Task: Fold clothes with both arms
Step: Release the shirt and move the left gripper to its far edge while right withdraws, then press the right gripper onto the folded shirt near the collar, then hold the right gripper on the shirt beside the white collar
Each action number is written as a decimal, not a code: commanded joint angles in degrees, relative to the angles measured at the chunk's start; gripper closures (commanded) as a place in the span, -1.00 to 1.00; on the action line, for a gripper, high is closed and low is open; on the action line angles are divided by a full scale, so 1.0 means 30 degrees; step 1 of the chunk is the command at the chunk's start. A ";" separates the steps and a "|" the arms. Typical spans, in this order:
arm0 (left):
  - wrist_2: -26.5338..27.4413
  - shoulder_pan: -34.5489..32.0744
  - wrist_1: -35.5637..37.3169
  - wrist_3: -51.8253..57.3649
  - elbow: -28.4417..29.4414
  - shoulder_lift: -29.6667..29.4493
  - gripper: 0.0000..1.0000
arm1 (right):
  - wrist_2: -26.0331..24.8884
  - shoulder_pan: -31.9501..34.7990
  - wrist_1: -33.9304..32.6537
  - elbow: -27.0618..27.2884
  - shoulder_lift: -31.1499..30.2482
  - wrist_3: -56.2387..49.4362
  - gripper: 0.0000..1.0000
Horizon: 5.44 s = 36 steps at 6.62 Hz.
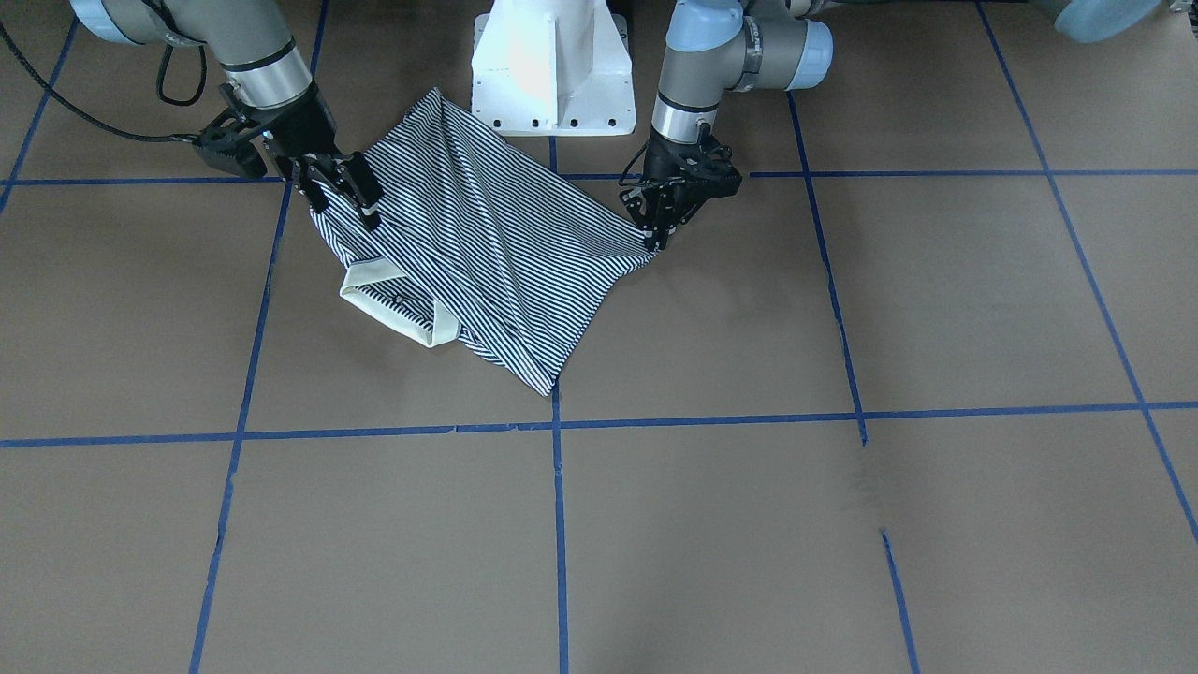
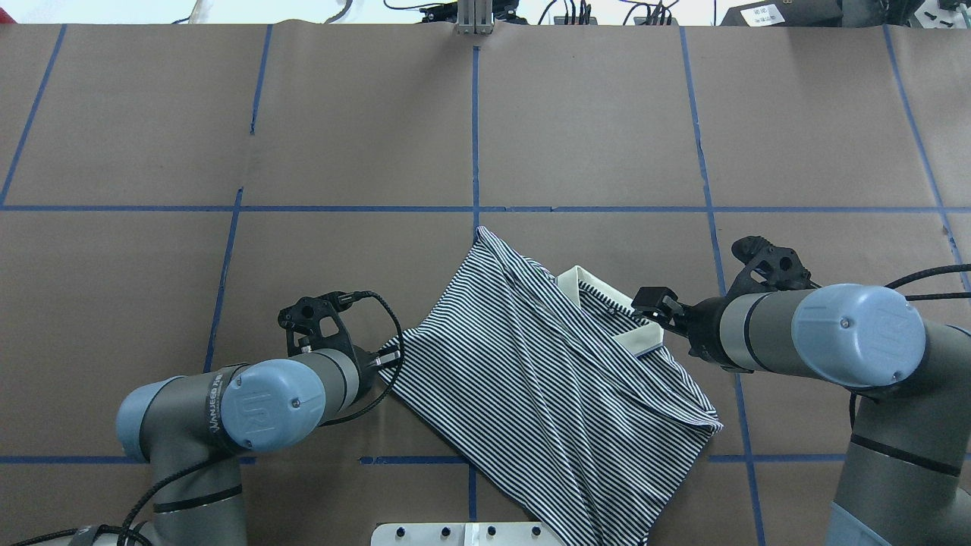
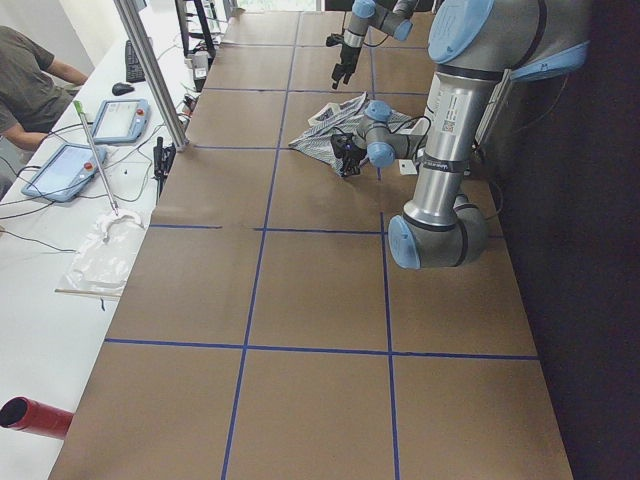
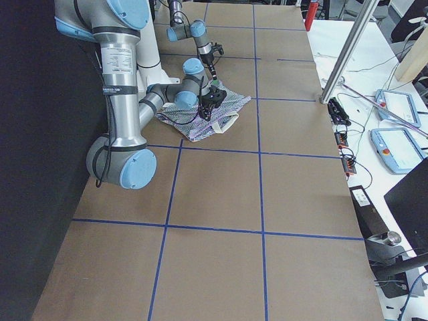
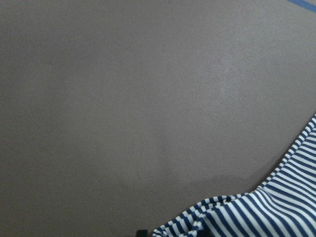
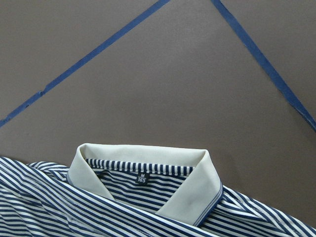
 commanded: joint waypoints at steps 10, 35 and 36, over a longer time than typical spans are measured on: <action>-0.5456 -1.1002 -0.8935 1.0386 1.3870 -0.6982 0.14 | -0.0145 0.0273 -0.0174 -0.2267 0.3763 0.0058 -1.00; -0.8218 -1.1149 -0.8583 0.9742 0.4830 -0.1085 0.08 | -0.0878 -0.2333 -0.3076 -0.9574 1.1370 -0.0064 -0.81; -0.8218 -1.1149 -0.8584 0.9713 0.4801 -0.1085 0.08 | -0.1140 -0.2538 -0.3076 -0.9632 1.1251 0.0608 -0.77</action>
